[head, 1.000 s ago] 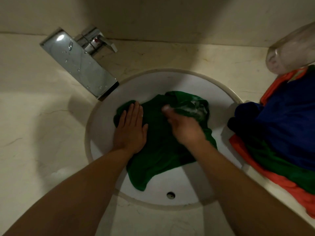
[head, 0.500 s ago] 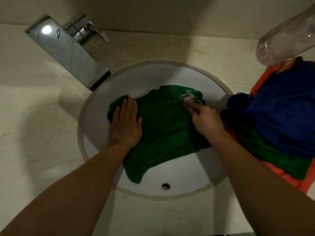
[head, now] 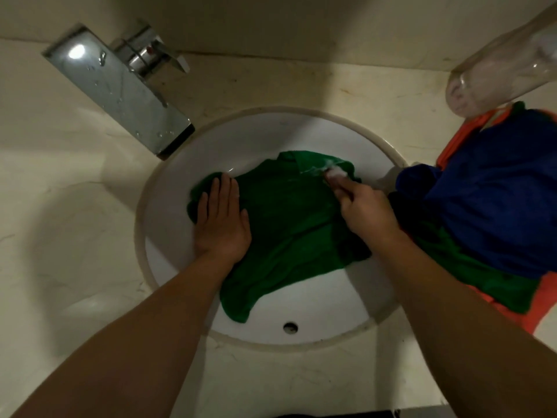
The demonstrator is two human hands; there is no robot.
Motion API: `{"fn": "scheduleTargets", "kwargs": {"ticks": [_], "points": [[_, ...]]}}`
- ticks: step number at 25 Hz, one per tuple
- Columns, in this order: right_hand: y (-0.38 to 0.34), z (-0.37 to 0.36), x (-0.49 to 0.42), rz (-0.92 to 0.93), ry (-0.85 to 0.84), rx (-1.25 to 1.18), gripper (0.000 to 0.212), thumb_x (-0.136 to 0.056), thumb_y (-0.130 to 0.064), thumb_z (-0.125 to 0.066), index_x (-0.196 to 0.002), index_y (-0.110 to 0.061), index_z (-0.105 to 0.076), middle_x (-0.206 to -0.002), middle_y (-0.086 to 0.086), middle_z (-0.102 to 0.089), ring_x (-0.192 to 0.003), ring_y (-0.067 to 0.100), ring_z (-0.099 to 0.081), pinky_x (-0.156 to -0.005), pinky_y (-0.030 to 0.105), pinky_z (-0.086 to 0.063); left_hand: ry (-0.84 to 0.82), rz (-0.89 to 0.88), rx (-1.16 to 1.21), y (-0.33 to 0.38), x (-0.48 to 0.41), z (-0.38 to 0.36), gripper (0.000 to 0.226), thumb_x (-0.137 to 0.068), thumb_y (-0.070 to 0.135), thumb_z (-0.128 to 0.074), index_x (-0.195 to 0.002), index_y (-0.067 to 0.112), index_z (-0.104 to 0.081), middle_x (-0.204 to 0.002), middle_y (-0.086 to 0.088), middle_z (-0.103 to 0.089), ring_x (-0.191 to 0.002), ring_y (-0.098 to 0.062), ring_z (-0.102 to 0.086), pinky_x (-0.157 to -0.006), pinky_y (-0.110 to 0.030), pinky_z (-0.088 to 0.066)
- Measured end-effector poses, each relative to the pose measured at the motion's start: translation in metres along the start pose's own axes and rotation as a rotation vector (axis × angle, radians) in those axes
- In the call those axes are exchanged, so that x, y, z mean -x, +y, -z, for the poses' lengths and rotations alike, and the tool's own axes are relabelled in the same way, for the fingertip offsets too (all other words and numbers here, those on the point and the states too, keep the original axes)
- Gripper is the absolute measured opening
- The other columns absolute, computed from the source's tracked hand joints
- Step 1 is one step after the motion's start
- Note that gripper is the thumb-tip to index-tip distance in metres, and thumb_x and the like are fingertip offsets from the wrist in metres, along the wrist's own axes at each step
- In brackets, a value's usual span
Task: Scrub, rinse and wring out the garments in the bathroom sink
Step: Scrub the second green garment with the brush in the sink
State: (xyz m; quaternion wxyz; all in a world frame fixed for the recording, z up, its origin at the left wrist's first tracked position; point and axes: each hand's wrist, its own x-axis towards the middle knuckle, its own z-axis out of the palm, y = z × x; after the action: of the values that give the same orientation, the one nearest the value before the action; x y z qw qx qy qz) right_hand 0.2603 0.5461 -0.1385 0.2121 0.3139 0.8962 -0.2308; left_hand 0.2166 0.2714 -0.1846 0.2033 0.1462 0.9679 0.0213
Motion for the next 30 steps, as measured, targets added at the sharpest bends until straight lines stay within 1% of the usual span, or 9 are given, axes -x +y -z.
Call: {"fn": "scheduleTargets", "kwargs": {"ticks": [5, 8, 11, 14, 16, 20, 25, 28, 30], "points": [[-0.021, -0.036, 0.035, 0.173, 0.020, -0.209, 0.048, -0.102, -0.052, -0.046, -0.147, -0.060, -0.034, -0.129, 0.015, -0.067, -0.113, 0.039, -0.065, -0.094, 0.047, -0.056, -0.128, -0.007, 0.020, 0.005, -0.004, 0.012, 0.066, -0.107, 0.040, -0.015, -0.159, 0.010, 0.013, -0.168, -0.009, 0.019, -0.155, -0.023, 0.016, -0.125, -0.042, 0.012], [-0.012, -0.024, 0.045, 0.273, 0.006, -0.100, 0.047, -0.104, -0.048, -0.045, -0.151, -0.049, -0.036, -0.118, 0.017, -0.069, -0.106, 0.039, -0.066, -0.087, 0.046, -0.056, -0.178, -0.013, 0.005, 0.009, 0.003, 0.027, 0.067, -0.107, 0.044, -0.017, -0.161, 0.015, 0.008, -0.169, -0.009, 0.013, -0.156, -0.025, 0.011, -0.126, -0.046, 0.005], [-0.022, 0.016, 0.062, 0.390, 0.007, -0.044, 0.050, -0.105, -0.049, -0.045, -0.152, -0.036, -0.036, -0.120, 0.017, -0.068, -0.107, 0.040, -0.064, -0.081, 0.044, -0.053, -0.087, -0.094, 0.013, 0.019, 0.017, 0.047, 0.064, -0.106, 0.046, -0.022, -0.163, 0.020, -0.006, -0.170, -0.007, -0.001, -0.156, -0.025, -0.001, -0.125, -0.048, -0.004], [-0.035, 0.080, 0.065, 0.498, 0.120, -0.086, 0.051, -0.104, -0.049, -0.050, -0.143, -0.017, -0.041, -0.117, 0.017, -0.069, -0.100, 0.041, -0.067, -0.072, 0.045, -0.054, 0.025, -0.163, 0.029, 0.037, 0.024, 0.075, 0.061, -0.106, 0.045, -0.027, -0.160, 0.020, -0.020, -0.168, -0.008, -0.016, -0.154, -0.028, -0.014, -0.123, -0.051, -0.014], [-0.042, 0.122, 0.048, 0.466, 0.186, -0.071, 0.049, -0.103, -0.049, -0.051, -0.136, -0.014, -0.045, -0.114, 0.019, -0.069, -0.098, 0.041, -0.067, -0.075, 0.046, -0.054, 0.053, -0.181, 0.055, 0.052, 0.025, 0.095, 0.060, -0.106, 0.046, -0.028, -0.159, 0.020, -0.024, -0.167, -0.008, -0.019, -0.154, -0.028, -0.015, -0.122, -0.050, -0.016], [-0.047, 0.167, -0.004, 0.426, 0.119, 0.109, 0.047, -0.105, -0.047, -0.048, -0.136, -0.011, -0.046, -0.115, 0.019, -0.066, -0.102, 0.039, -0.064, -0.082, 0.046, -0.053, 0.056, -0.148, 0.077, 0.071, 0.027, 0.120, 0.061, -0.106, 0.052, -0.023, -0.160, 0.024, -0.022, -0.168, -0.002, -0.016, -0.155, -0.022, -0.010, -0.124, -0.045, -0.009], [-0.040, 0.160, -0.044, 0.465, 0.000, 0.342, 0.049, -0.106, -0.042, -0.024, -0.142, -0.019, -0.047, -0.128, 0.015, -0.053, -0.109, 0.032, -0.053, -0.085, 0.038, -0.048, 0.019, -0.027, 0.142, 0.073, 0.040, 0.106, 0.064, -0.104, 0.056, -0.021, -0.161, 0.025, -0.022, -0.169, 0.000, -0.013, -0.155, -0.019, -0.010, -0.124, -0.042, -0.008], [-0.033, 0.165, -0.049, 0.477, 0.143, 0.319, 0.039, -0.109, -0.033, -0.037, -0.146, -0.022, -0.046, -0.127, 0.018, -0.052, -0.110, 0.036, -0.054, -0.090, 0.040, -0.046, -0.011, 0.020, 0.154, 0.072, 0.043, 0.086, 0.070, -0.101, 0.059, -0.017, -0.161, 0.022, -0.019, -0.169, -0.003, -0.015, -0.154, -0.022, -0.015, -0.123, -0.041, -0.014], [-0.034, 0.167, -0.047, 0.501, 0.288, 0.351, 0.039, -0.107, -0.028, -0.042, -0.144, -0.020, -0.044, -0.128, 0.019, -0.054, -0.114, 0.037, -0.052, -0.090, 0.043, -0.045, -0.039, 0.067, 0.139, 0.066, 0.037, 0.071, 0.069, -0.103, 0.058, -0.022, -0.162, 0.024, -0.011, -0.170, -0.005, -0.006, -0.155, -0.024, -0.009, -0.125, -0.043, -0.013]]}}
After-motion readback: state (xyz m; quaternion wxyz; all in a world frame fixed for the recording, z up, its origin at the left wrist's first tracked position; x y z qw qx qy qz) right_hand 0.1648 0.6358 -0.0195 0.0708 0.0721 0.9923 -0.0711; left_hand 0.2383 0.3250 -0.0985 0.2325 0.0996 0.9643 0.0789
